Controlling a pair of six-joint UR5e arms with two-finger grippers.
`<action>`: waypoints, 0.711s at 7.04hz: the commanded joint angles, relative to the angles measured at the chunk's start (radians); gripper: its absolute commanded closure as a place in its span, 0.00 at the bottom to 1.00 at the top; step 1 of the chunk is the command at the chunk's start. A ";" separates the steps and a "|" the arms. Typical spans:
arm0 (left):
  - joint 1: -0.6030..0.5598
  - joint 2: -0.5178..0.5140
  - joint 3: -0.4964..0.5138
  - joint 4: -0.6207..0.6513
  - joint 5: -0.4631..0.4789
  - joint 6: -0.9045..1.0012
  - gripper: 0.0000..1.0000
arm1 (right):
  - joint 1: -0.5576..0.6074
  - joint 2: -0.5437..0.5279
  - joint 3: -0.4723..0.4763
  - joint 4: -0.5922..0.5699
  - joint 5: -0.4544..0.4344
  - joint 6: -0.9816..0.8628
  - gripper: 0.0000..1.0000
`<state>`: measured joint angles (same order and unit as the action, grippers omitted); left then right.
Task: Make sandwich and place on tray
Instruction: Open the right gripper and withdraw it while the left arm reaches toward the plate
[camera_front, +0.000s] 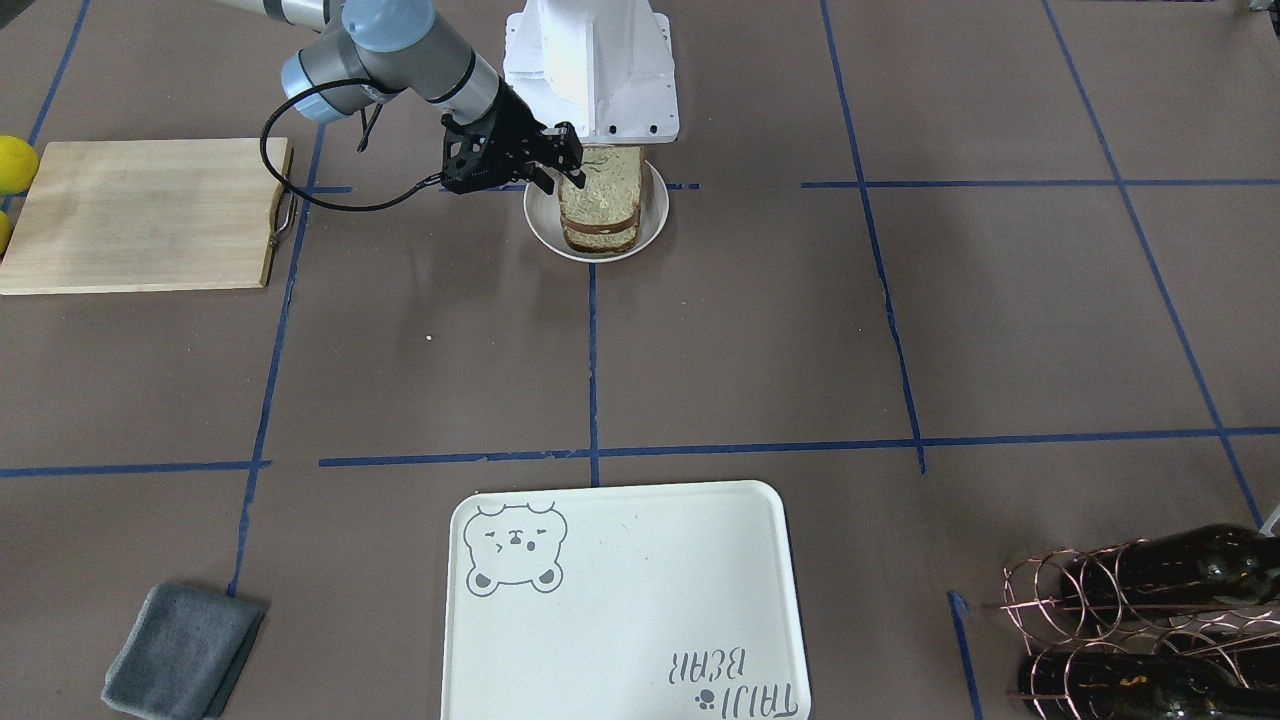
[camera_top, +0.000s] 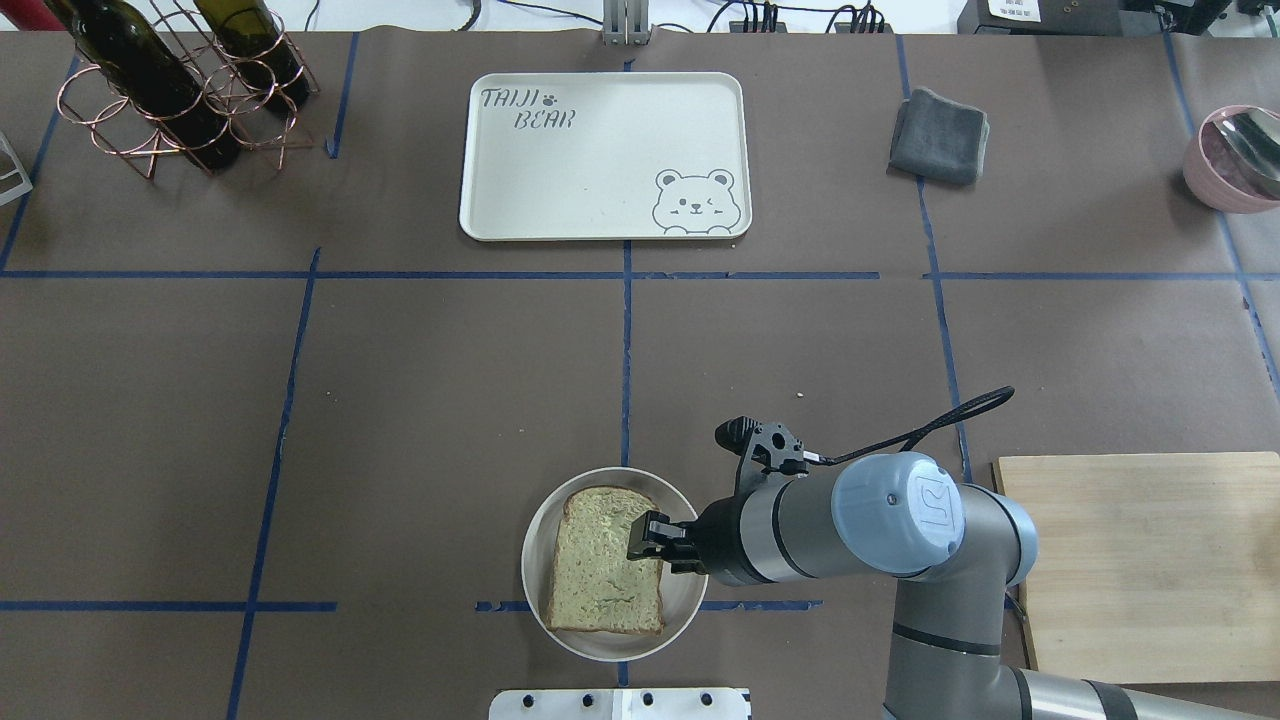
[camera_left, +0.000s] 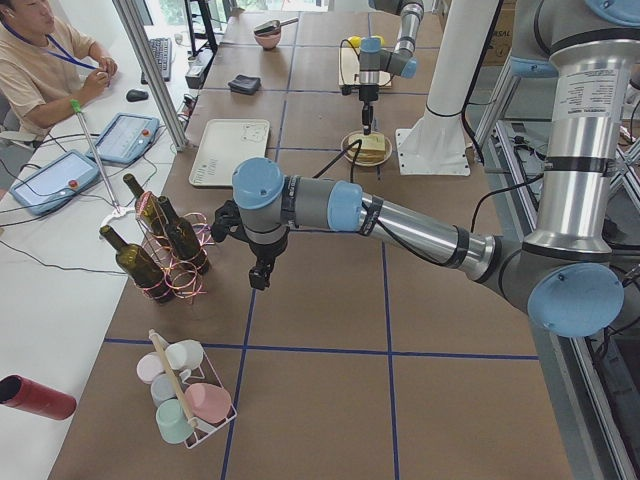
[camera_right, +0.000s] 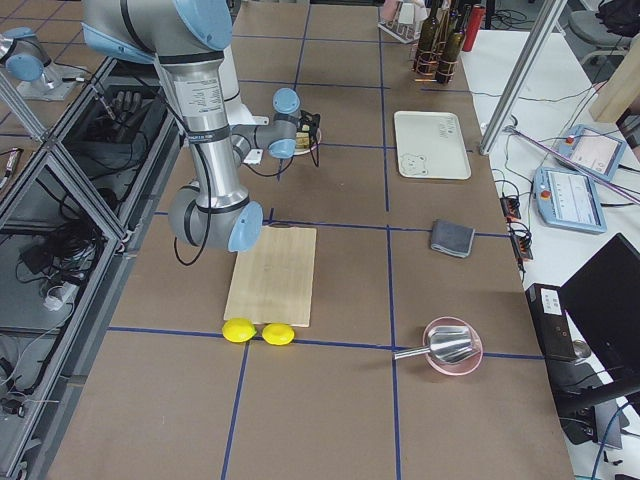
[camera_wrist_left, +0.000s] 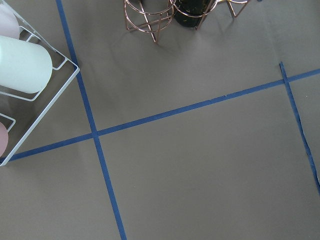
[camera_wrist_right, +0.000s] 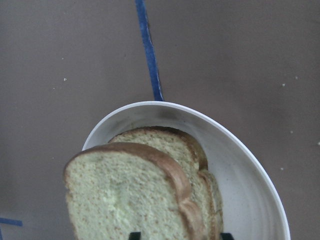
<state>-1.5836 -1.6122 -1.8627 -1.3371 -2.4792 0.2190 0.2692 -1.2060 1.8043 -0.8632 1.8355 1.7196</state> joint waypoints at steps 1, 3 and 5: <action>0.017 -0.002 0.000 -0.002 -0.021 -0.044 0.00 | 0.022 -0.013 0.041 -0.002 0.004 0.000 0.00; 0.095 -0.002 -0.001 -0.040 -0.083 -0.117 0.00 | 0.086 -0.166 0.148 -0.002 0.007 0.000 0.00; 0.248 -0.005 -0.029 -0.164 -0.098 -0.333 0.00 | 0.254 -0.343 0.220 0.001 0.107 -0.009 0.00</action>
<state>-1.4293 -1.6153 -1.8760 -1.4209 -2.5694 0.0190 0.4224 -1.4510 1.9864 -0.8637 1.8782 1.7168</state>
